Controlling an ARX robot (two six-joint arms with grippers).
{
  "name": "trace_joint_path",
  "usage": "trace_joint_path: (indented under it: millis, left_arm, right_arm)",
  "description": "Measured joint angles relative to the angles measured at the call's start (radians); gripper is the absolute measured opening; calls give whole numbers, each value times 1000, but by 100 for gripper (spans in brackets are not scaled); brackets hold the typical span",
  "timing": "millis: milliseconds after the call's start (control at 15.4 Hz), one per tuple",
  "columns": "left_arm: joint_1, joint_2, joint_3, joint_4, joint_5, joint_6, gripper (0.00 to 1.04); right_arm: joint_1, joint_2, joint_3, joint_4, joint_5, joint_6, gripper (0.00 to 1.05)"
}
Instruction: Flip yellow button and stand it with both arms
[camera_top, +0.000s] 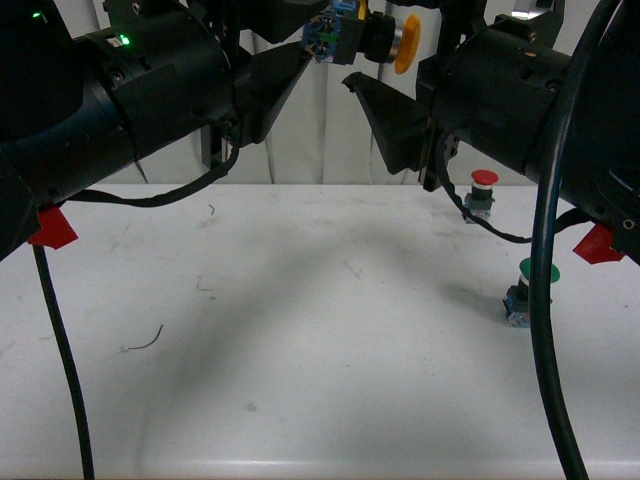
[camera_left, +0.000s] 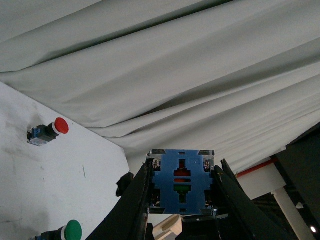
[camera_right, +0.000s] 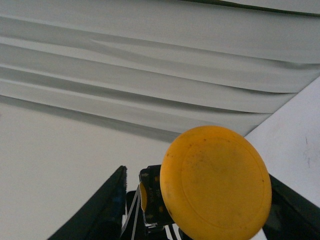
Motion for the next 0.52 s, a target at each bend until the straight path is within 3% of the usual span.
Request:
trace_joint_path:
  millis: [130, 519]
  left_arm:
    - [4, 0, -1, 0, -1, -29, 30]
    - [4, 1, -1, 0, -1, -45, 30]
  right_arm:
    - [-7, 0, 8, 4, -1, 16, 36]
    - [-7, 0, 8, 4, -1, 19, 35]
